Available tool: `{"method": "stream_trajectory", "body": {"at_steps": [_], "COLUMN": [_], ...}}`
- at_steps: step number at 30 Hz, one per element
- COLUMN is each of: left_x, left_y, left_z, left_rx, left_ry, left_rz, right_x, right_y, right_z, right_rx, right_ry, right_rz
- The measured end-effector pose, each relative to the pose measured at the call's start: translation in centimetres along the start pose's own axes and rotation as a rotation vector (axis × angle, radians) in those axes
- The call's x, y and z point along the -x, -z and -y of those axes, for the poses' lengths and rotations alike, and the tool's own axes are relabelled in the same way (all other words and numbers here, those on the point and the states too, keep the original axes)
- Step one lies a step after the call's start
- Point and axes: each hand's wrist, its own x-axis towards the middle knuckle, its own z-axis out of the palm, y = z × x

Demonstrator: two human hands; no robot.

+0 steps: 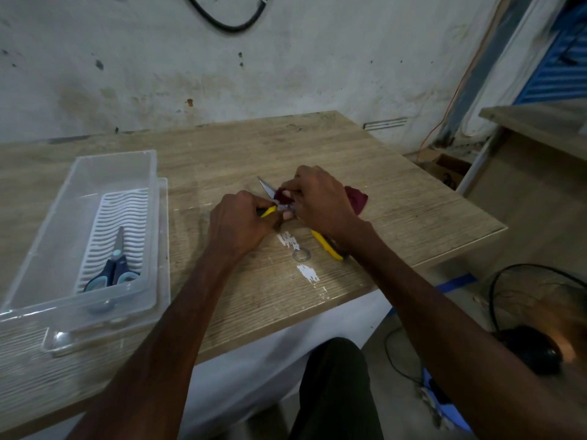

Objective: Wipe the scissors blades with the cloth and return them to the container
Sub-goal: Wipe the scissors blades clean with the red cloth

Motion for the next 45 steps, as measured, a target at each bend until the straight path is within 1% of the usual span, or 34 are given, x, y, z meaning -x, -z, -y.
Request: {"method": "stream_trajectory", "body": {"at_steps": [1,3,5,6,8,10,12,14,16,20,22,23,25,29,30,32,33,34,36,38,42,45], "left_x": [-0.1,-0.1,-0.1,0.0,-0.1,-0.2,-0.3,-0.3,-0.2,-0.1,-0.1,-0.1,-0.1,0.0,0.0,-0.1,-0.1,-0.1,-0.1,0.0,-0.2,-0.1], "left_y": [0.1,0.0,-0.3,-0.5,-0.5,-0.3,-0.1,-0.1,-0.3,-0.7,-0.7,-0.8,-0.9,-0.8,-0.8,-0.8,-0.9,-0.9,-0.9,-0.7,-0.7,-0.9], "left_z": [0.1,0.2,0.2,0.1,0.1,0.4,0.6,0.4,0.2,0.0,0.0,0.0,0.0,0.0,0.0,-0.1,-0.1,-0.1,-0.2,-0.3,0.0,-0.1], "left_rx": [0.007,0.012,-0.005,-0.007,0.009,0.074,0.118,0.043,-0.045,-0.071,-0.077,-0.066,-0.055,-0.106,-0.105,-0.093,-0.093,-0.094,-0.098,-0.12,-0.155,-0.128], "left_ry": [-0.001,0.015,0.03,0.042,0.045,0.035,0.015,0.006,0.016,0.039,0.044,0.045,0.042,0.018,0.029,0.052,0.051,0.045,0.021,0.007,0.067,0.04], "left_rz": [0.006,-0.006,-0.042,-0.059,-0.063,-0.028,-0.002,0.008,-0.01,-0.048,-0.058,-0.056,-0.051,-0.058,-0.051,-0.045,-0.053,-0.066,-0.067,-0.054,-0.048,-0.042], "right_x": [-0.1,0.2,0.8,1.1,1.4,1.1,0.7,0.4,0.0,0.1,0.4,0.4,0.1,-0.9,-0.8,-0.1,0.3,0.3,-0.6,-2.3,-2.0,-0.8], "right_y": [-0.1,0.0,0.9,1.4,2.4,2.5,1.9,0.7,-0.6,-1.0,-0.9,-0.9,-1.1,-1.7,-1.7,-1.4,-1.3,-1.2,-1.3,-1.6,-1.4,-1.2], "right_z": [0.2,0.1,-0.3,-0.7,-1.6,-1.7,-1.0,0.0,0.3,0.1,0.2,0.3,0.5,1.1,1.1,0.7,0.4,0.2,0.3,1.1,1.6,0.4], "right_rx": [0.012,0.111,0.202,0.209,0.115,-0.045,-0.118,-0.079,-0.007,-0.005,0.032,0.042,0.038,-0.002,0.035,0.102,0.097,0.071,0.012,-0.027,0.04,0.095], "right_ry": [0.01,0.056,0.114,0.114,0.026,-0.075,-0.044,0.004,0.031,0.062,0.124,0.124,0.058,-0.064,-0.062,-0.002,0.026,0.022,-0.053,-0.088,-0.009,-0.017], "right_rz": [0.008,0.033,0.016,-0.002,-0.064,-0.121,-0.098,-0.022,0.007,-0.004,-0.032,-0.041,-0.047,-0.075,-0.071,-0.063,-0.061,-0.056,-0.057,-0.039,-0.013,-0.037]}}
